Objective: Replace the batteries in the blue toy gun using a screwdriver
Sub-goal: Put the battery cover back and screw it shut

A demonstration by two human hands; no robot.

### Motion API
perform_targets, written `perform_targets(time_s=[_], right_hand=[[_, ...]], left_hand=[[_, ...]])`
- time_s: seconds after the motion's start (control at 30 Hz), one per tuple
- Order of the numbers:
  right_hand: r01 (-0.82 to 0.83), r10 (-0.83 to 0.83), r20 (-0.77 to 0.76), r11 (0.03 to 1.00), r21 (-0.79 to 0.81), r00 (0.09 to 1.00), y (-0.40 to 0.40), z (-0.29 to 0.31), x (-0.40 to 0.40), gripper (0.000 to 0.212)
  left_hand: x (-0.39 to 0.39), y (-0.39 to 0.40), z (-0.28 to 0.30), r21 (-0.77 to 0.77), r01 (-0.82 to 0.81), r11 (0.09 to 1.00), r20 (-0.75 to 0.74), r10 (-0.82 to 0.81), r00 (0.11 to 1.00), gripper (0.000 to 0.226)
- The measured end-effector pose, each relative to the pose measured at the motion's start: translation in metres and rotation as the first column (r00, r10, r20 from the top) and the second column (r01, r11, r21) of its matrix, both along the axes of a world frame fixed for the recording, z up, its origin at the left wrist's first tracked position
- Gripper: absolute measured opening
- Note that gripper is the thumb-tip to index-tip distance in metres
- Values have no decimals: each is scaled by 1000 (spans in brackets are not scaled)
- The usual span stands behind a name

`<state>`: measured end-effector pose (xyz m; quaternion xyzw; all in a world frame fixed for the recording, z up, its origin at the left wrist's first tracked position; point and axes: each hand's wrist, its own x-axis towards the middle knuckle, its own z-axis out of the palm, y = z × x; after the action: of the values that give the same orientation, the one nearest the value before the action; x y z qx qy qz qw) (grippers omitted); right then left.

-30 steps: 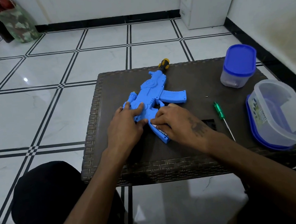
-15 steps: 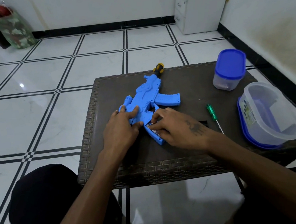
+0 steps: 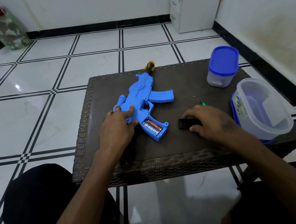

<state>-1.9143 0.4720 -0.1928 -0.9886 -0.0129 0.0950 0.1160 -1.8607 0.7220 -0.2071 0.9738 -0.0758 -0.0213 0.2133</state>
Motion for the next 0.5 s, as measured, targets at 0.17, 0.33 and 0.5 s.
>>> perform_targets(time_s=[0.17, 0.33, 0.5], right_hand=[[84, -131, 97, 919, 385, 987, 10, -1, -2, 26], [128, -181, -25, 584, 802, 983, 32, 4, -6, 21], [126, -227, 10, 577, 807, 974, 48, -8, -6, 14]], left_hand=[[-7, -3, 4, 29, 13, 999, -12, -13, 1000, 52], [-9, -5, 5, 38, 14, 999, -7, -14, 1000, 51], [-9, -2, 4, 34, 18, 999, -9, -18, 1000, 51]])
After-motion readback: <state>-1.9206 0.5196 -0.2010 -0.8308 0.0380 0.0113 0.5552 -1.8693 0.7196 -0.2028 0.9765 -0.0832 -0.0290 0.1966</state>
